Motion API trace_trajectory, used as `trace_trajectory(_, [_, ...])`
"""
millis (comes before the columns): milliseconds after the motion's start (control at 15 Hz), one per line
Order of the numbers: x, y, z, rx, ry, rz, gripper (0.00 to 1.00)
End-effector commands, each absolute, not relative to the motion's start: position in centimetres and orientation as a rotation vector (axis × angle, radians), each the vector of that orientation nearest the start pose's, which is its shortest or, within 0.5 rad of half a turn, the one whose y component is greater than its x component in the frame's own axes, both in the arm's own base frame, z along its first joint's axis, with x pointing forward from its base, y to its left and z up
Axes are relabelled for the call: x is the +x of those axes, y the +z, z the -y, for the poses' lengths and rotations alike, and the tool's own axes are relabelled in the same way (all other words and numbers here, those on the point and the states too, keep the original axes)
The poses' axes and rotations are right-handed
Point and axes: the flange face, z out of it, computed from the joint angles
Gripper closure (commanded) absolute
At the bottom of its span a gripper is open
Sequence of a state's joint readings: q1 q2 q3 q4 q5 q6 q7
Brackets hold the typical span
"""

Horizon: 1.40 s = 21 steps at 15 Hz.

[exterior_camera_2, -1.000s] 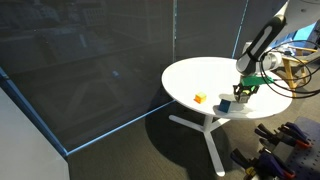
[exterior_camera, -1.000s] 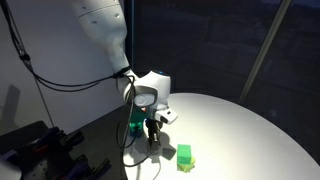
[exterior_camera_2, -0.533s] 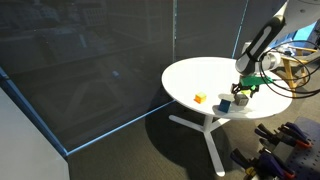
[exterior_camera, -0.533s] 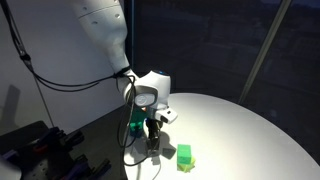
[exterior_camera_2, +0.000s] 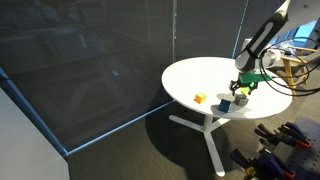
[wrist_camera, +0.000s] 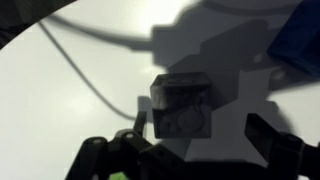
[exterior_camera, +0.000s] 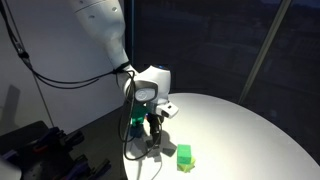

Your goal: Put the grey block on the table

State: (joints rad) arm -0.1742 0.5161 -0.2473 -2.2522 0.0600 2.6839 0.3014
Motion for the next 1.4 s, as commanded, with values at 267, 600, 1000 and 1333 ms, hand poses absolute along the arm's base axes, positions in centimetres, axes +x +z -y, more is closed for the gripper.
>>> trace_trajectory(267, [48.1, 18.6, 20.5, -2.987, 0.061, -1.12, 0.0])
trace_trajectory(600, [49.2, 21.8, 17.0, -2.995, 0.029, -1.041, 0.0])
trace_trajectory(1000, [50.0, 25.4, 12.5, -3.021, -0.002, -0.898, 0.0])
trace_trajectory(1333, [49.9, 27.7, 8.5, -3.079, -0.006, -0.73, 0.0])
